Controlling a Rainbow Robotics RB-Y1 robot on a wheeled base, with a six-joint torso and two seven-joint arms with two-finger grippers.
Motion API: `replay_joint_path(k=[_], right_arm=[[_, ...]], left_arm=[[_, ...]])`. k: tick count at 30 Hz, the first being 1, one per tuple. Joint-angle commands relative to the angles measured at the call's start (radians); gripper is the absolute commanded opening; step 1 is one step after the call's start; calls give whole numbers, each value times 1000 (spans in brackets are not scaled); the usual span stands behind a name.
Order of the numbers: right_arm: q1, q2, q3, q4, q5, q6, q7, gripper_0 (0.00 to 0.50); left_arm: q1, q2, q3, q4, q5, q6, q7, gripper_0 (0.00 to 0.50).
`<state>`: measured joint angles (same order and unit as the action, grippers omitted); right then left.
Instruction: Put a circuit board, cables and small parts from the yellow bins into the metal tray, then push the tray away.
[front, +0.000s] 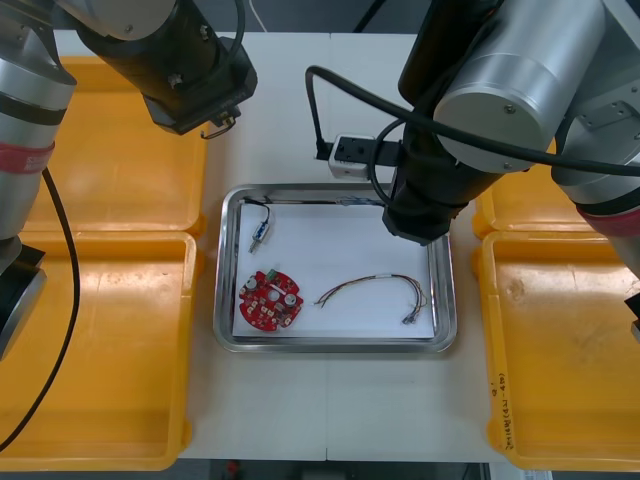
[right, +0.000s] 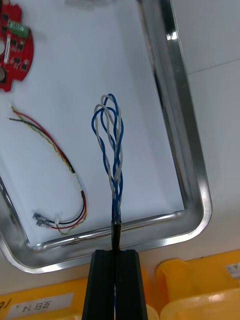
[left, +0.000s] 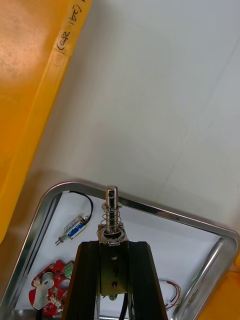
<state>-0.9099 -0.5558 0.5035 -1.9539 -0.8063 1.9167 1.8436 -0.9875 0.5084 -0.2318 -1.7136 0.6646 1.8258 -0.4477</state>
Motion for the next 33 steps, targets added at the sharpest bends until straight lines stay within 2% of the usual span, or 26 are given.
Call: replay_joint_path(k=[1, 6, 13, 20, 25, 33], right_arm=[[8, 39, 27, 55, 1, 3, 143, 0], [8, 63, 43, 116, 19, -19, 212, 0], [19, 63, 145, 125, 108, -120, 218, 0], [37, 63, 168, 184, 108, -228, 233, 0], [37, 63, 198, 244, 139, -280, 238, 0], [37, 71, 213, 354, 133, -369, 247, 0]], left_arm=[[1, 32, 37, -31, 13, 4, -39, 0], [1, 32, 37, -29, 13, 6, -39, 0], [1, 32, 37, -29, 12, 6, -39, 2], [1, 32, 40, -29, 13, 6, -37, 1], [1, 32, 45, -31, 12, 6, -39, 0], [3, 32, 48, -29, 13, 6, -42, 0]])
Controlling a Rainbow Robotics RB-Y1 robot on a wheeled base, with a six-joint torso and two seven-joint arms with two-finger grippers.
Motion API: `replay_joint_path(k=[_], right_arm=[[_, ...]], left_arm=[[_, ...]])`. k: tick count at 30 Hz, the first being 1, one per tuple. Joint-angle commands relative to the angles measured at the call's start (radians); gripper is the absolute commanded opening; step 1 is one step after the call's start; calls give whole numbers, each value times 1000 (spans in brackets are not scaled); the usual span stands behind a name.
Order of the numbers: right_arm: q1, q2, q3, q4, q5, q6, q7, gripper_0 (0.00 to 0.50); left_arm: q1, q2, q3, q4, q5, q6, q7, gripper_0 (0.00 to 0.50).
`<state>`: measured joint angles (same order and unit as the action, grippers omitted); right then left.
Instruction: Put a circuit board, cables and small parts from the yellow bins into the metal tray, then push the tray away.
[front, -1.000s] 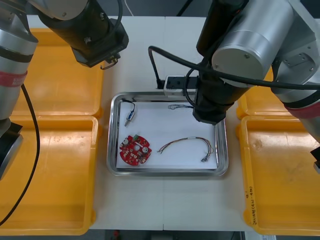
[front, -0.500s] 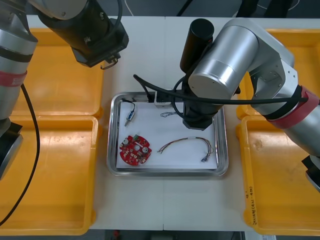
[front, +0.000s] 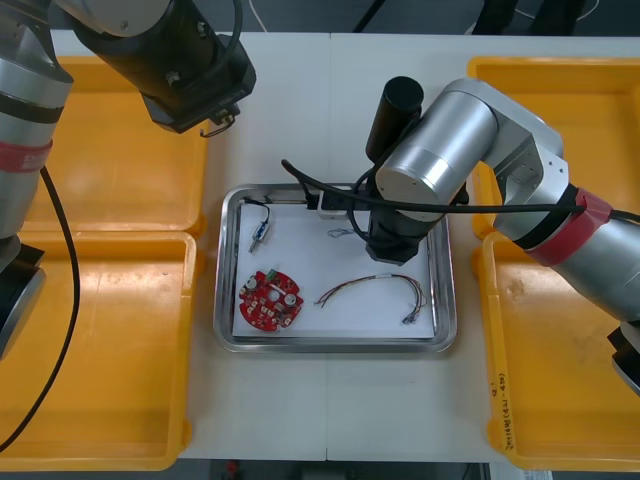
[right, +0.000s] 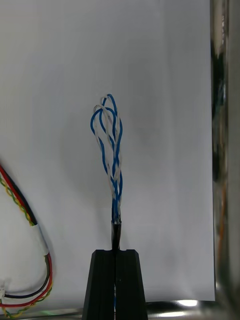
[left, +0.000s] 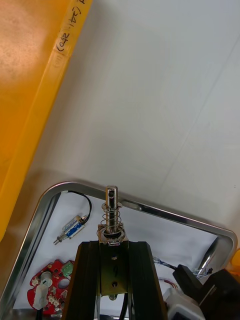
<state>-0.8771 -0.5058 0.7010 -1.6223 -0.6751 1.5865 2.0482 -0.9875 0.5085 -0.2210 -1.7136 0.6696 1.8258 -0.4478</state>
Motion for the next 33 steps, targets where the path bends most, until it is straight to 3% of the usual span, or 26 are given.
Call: replay_joint_path(k=[1, 13, 14, 15, 16, 17, 23, 33], right_arm=[[4, 23, 17, 27, 2, -43, 43, 0], [4, 27, 58, 79, 0, -114, 32, 12], [4, 27, 58, 79, 0, -114, 30, 108], [4, 27, 58, 79, 3, -117, 30, 310], [4, 27, 58, 79, 8, -120, 33, 451], [4, 27, 58, 79, 8, -122, 30, 490], [3, 27, 49, 55, 48, -129, 32, 500], [3, 27, 2, 1, 43, -57, 30, 500]], left_arm=[[3, 31, 37, -29, 8, 6, -42, 1], [1, 31, 38, -29, 8, 6, -43, 1], [3, 31, 38, -29, 8, 6, -43, 0], [1, 33, 38, -29, 8, 6, -43, 0], [1, 31, 38, -29, 8, 6, -43, 0], [1, 33, 38, -29, 10, 6, -43, 1], [3, 33, 38, -29, 8, 6, -43, 0], [1, 33, 42, -31, 10, 6, -43, 1]])
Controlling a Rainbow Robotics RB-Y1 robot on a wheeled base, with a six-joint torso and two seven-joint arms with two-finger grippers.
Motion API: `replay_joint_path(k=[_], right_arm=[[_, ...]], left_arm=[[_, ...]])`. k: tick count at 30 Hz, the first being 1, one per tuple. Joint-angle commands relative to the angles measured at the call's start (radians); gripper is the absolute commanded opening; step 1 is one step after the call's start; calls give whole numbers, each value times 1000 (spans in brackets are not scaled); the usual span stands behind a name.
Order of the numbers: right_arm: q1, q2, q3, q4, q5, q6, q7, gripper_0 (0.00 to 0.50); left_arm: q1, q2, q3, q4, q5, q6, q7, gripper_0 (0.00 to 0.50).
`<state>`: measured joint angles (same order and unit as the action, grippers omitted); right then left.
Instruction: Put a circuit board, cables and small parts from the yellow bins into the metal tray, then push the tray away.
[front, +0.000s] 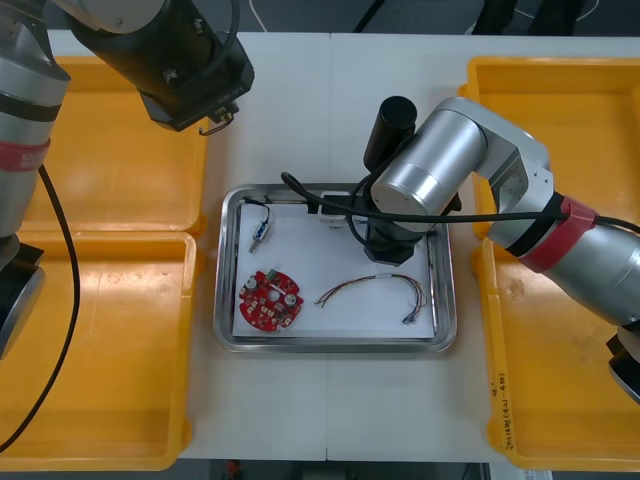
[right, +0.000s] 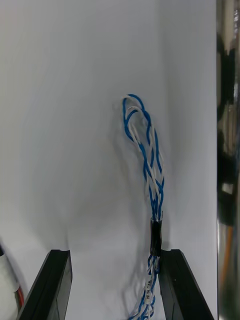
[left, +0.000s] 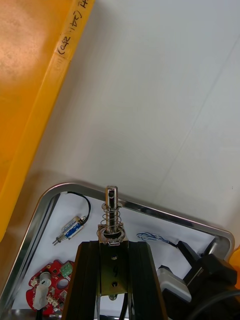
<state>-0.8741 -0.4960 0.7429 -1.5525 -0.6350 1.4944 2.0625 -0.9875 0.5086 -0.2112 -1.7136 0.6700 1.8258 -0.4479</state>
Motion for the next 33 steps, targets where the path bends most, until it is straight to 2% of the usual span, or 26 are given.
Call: replay_joint_path(k=[1, 15, 24, 33], right_arm=[[0, 17, -45, -81, 5, 50, 16, 500], [-2, 17, -109, -185, -11, 199, 10, 500], [-3, 17, -249, -297, -14, 425, 4, 500], [-2, 13, -424, -414, -11, 425, -15, 500]], left_arm=[[1, 33, 32, -29, 11, 6, -41, 2], [1, 33, 32, -31, 11, 6, -41, 0], [3, 33, 35, -31, 13, 6, -41, 0], [1, 31, 35, -29, 20, 6, -40, 0]])
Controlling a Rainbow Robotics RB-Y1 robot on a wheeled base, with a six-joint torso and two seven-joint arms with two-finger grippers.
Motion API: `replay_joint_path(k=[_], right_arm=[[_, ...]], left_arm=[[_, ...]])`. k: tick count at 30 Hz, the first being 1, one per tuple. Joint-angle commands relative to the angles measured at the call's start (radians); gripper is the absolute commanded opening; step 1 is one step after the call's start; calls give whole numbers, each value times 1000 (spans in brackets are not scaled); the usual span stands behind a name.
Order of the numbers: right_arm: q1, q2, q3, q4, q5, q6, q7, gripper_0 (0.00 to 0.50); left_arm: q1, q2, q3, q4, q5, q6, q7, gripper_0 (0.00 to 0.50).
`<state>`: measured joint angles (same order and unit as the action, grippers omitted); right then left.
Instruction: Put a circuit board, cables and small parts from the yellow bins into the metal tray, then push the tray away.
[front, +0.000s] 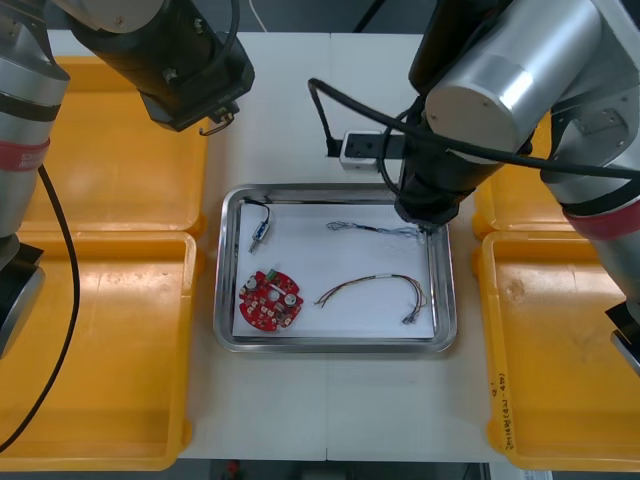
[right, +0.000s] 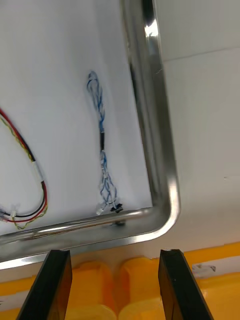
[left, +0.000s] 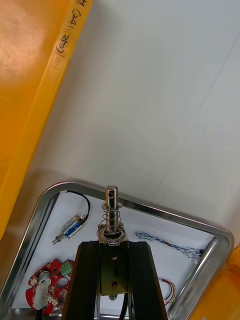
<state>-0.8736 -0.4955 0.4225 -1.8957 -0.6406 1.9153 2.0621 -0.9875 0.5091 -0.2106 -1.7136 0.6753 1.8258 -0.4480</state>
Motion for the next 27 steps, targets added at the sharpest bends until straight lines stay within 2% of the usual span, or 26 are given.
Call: replay_joint_path(k=[1, 7, 15, 27], right_arm=[[-1, 8, -125, -85, -7, 5, -17, 500], [22, -55, -212, -123, -39, 5, -33, 500], [134, -153, -381, -181, -59, 5, -45, 500], [332, -218, -734, -184, -119, 5, -53, 500]], left_arm=[[3, 31, 34, -29, 18, 6, -41, 0], [3, 32, 34, -29, 27, 4, -43, 0], [4, 32, -13, -29, 32, -6, -38, 0], [64, 20, -113, -29, 12, -120, -34, 0]])
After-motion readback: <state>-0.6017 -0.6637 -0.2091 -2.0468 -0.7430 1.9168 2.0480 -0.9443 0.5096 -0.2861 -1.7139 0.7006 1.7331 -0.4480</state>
